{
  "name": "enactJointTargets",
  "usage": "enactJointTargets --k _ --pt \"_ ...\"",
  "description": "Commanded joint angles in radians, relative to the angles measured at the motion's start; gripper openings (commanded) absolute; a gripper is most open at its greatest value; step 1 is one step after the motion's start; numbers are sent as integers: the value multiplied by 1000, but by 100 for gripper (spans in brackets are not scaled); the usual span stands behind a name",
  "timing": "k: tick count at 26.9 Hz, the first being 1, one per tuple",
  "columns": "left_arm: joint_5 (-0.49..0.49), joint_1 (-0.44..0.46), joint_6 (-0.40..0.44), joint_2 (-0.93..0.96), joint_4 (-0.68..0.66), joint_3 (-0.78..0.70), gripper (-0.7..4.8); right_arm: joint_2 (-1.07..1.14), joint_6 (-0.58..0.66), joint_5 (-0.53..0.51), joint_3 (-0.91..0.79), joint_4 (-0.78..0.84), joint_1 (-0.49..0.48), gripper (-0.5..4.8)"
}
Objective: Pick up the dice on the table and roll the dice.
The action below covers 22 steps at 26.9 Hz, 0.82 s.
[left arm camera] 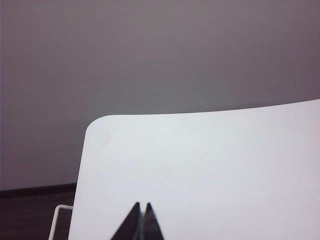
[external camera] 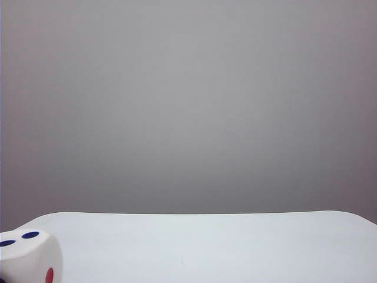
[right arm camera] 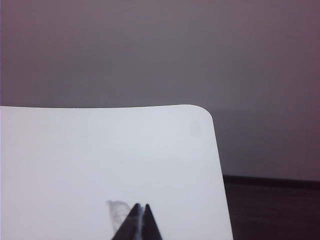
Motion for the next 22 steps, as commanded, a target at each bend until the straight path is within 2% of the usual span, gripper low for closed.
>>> enactJointTargets --k 1,10,14,15,18,22 --pt "-4 0 -2 0 13 1 -5 0 -3 0 -6 6 1 -1" --pt "-3 0 -7 0 13 1 -5 0 2 -1 -6 6 2 -1" --pt "8 -1 -111 0 12 8 -5 0 112 -25 -5 49 15 -3" --pt "15 -1 -116 0 12 13 -5 0 129 -27 -4 61 24 -3" --pt "-23 0 -110 0 8 70 -5 2 174 -21 0 146 92 -5" --pt "-31 0 -119 27 -52 190 -5 2 210 37 46 150 194 -5"
